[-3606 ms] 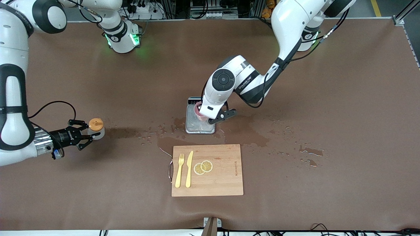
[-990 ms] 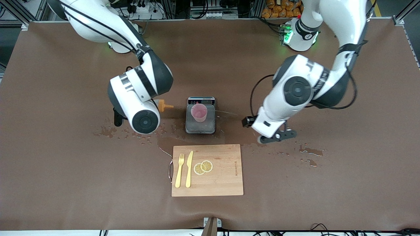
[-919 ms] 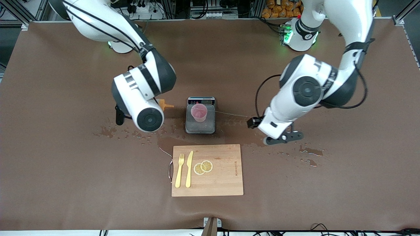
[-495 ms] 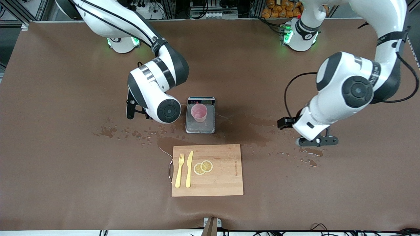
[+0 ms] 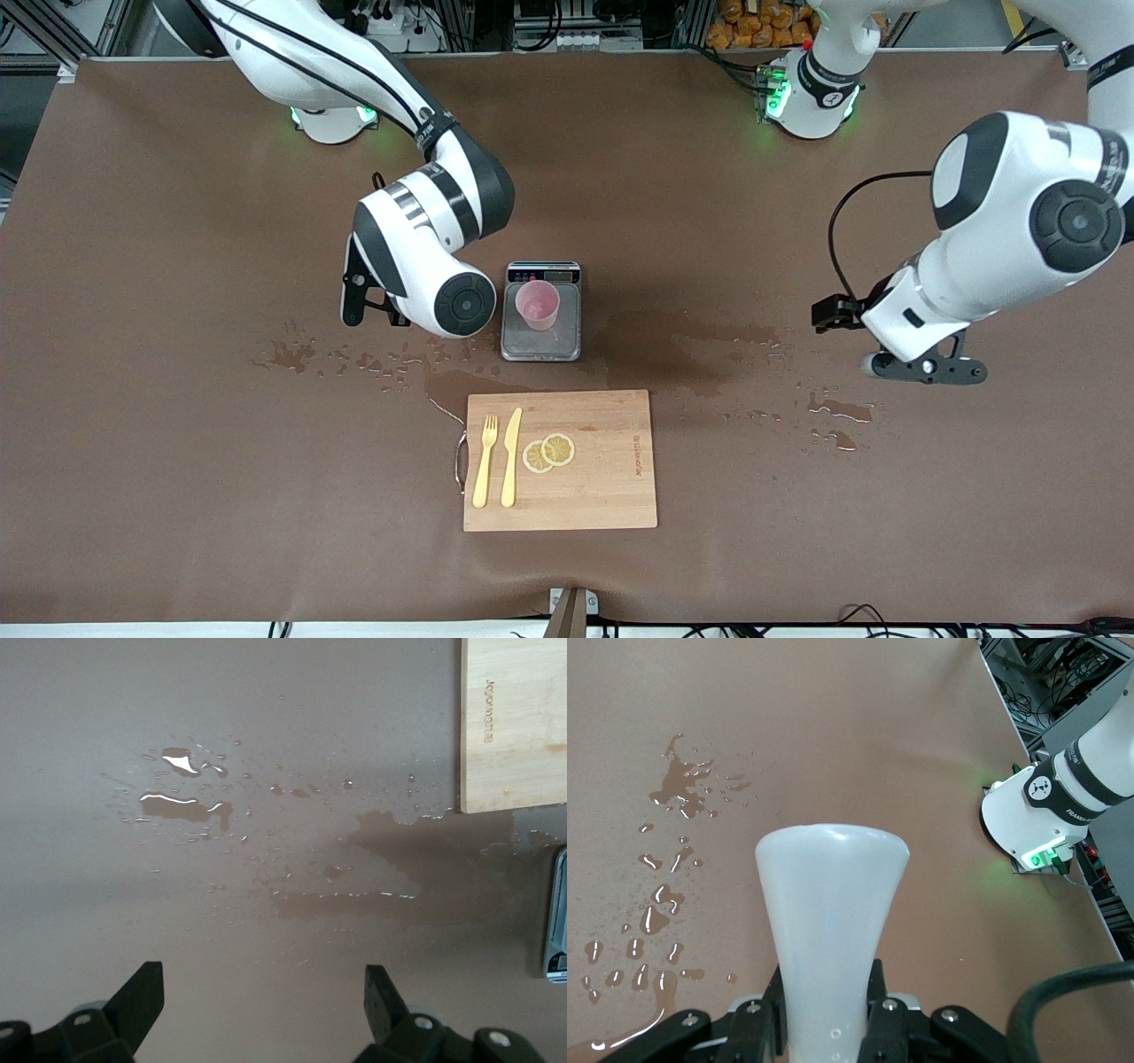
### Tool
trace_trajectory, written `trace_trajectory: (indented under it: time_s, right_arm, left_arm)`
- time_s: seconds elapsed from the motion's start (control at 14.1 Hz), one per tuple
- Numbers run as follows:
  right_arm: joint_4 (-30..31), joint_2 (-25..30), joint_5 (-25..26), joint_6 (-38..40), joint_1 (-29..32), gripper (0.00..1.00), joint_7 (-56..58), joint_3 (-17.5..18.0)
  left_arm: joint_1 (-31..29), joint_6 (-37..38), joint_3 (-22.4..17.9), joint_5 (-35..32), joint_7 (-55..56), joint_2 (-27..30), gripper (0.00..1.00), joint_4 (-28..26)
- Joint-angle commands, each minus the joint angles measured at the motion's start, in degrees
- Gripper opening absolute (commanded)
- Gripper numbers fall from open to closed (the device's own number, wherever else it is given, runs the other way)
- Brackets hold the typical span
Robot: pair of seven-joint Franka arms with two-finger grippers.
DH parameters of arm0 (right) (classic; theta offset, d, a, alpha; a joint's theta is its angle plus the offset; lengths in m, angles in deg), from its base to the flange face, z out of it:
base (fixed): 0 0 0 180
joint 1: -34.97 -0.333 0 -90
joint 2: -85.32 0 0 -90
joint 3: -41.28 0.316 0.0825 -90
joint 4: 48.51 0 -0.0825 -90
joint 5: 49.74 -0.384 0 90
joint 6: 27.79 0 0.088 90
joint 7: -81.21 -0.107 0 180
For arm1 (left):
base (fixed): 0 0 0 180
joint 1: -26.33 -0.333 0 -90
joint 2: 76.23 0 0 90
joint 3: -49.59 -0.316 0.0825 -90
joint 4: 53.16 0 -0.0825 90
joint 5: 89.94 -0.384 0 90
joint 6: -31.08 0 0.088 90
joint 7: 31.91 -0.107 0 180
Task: Add sauce to pink cup with both arms
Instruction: 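Squeeze sauce into the cup with the right gripper while the left gripper withdraws, then carry the bottle back toward its spot with the right gripper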
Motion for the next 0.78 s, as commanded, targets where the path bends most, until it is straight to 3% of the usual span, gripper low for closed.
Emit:
trace_trajectory:
  time_s: [0.0,0.14,0.42,0.71]
  right_arm:
    - [-0.7,0.0,1.3,0.5,0.4,0.17,1.0,0.1]
    - [-0.8,0.4,0.3,0.4,1.9,0.14,4.7,0.2]
    - [-1.3,1.6,-10.3,-1.9,9.7,0.17,11.1,0.8]
    - [-1.3,3.9,-21.6,-1.9,18.3,0.17,21.4,0.8]
  left_arm:
    - [0.6,0.5,-1.4,-0.9,-1.2,5.9,1.0,-4.1]
    - [0.9,2.2,-2.0,-0.9,-1.2,8.0,1.0,-4.0]
    - [7.7,6.0,-9.4,-0.9,-1.4,12.0,1.0,-3.7]
    - [9.0,8.1,-10.0,-1.3,-0.3,14.0,1.0,-3.1]
